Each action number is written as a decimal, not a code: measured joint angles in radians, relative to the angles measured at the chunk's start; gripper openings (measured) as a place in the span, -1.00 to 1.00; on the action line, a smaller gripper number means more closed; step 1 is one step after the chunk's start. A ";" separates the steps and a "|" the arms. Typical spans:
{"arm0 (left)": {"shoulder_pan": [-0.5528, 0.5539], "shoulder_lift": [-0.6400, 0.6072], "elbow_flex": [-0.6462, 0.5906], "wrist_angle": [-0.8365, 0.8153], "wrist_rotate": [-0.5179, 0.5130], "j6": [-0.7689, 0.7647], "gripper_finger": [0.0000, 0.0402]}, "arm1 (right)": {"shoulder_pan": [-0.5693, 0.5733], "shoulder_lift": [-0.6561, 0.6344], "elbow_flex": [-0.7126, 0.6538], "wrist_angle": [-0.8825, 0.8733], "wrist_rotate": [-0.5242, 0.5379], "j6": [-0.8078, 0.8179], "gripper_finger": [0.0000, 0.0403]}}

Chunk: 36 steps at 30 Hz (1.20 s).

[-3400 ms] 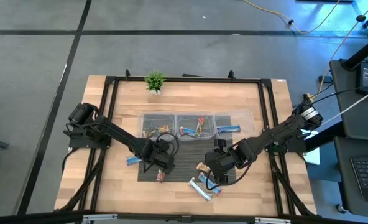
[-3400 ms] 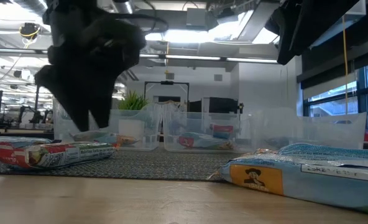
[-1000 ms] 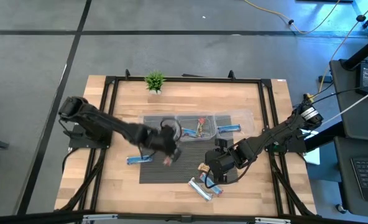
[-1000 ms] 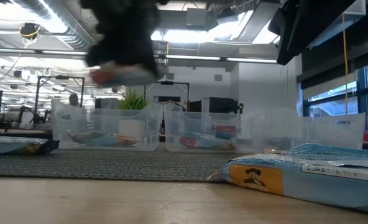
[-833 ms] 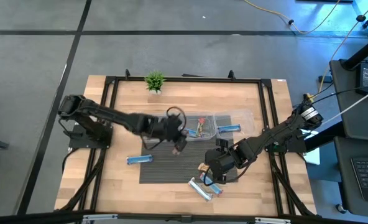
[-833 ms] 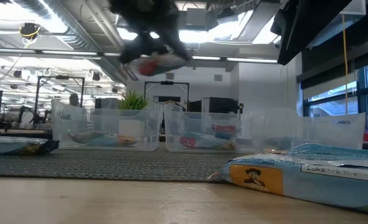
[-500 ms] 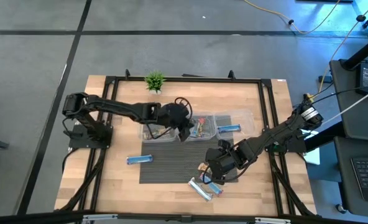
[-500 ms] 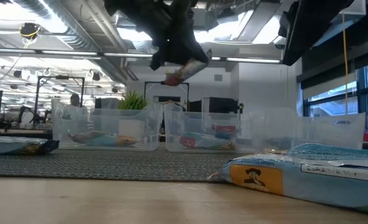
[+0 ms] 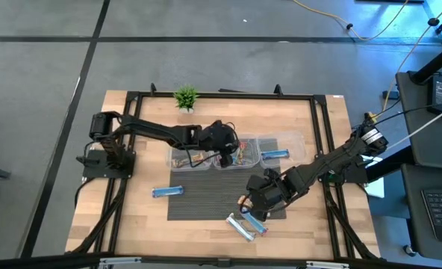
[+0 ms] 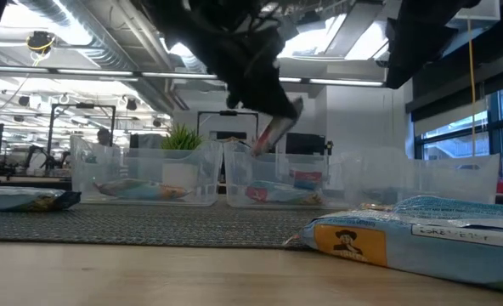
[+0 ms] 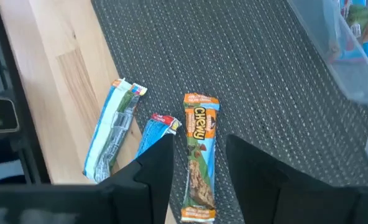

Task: Pick and place Granola Bars by type
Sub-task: Put the red granola bar into the center transparent bin

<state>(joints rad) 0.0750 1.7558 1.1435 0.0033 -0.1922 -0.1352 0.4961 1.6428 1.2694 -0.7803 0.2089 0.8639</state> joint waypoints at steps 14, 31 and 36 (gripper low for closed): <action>-0.001 0.066 0.000 -0.007 0.010 0.000 -0.54 | 0.005 0.000 0.000 0.007 0.000 0.127 -0.25; -0.001 0.065 0.000 -0.006 0.009 -0.009 -0.52 | 0.012 0.000 0.000 0.006 -0.026 0.128 -0.25; -0.001 0.065 0.000 -0.003 0.029 -0.059 -0.51 | 0.012 0.000 0.000 0.006 -0.026 0.128 -0.25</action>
<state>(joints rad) 0.0738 1.8206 1.1431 0.0002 -0.1634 -0.1940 0.5086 1.6428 1.2694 -0.7742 0.1825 0.9921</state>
